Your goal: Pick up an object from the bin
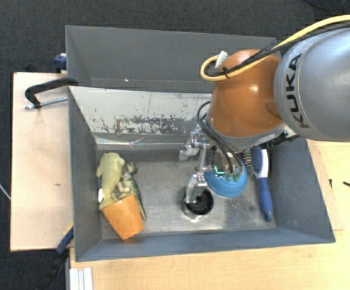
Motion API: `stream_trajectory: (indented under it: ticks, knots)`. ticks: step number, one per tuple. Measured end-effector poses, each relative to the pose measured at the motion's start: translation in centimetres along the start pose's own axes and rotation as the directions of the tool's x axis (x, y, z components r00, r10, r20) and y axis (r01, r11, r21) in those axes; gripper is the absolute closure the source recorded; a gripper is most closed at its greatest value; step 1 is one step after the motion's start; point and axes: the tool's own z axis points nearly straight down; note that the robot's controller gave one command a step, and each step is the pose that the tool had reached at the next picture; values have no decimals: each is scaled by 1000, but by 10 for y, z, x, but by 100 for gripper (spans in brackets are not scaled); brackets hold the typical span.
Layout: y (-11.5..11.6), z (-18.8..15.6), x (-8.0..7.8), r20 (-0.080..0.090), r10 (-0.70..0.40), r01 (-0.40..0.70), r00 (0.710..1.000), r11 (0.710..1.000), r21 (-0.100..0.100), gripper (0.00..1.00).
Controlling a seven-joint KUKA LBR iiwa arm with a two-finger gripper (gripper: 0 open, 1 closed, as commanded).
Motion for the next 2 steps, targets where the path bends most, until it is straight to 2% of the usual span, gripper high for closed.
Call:
stream_trajectory:
  ticks: [1,2]
  knots:
    - [-53,114,6,12,-382,382,924,924,3,0]
    - [-52,111,5,18,-382,382,924,924,4,100]
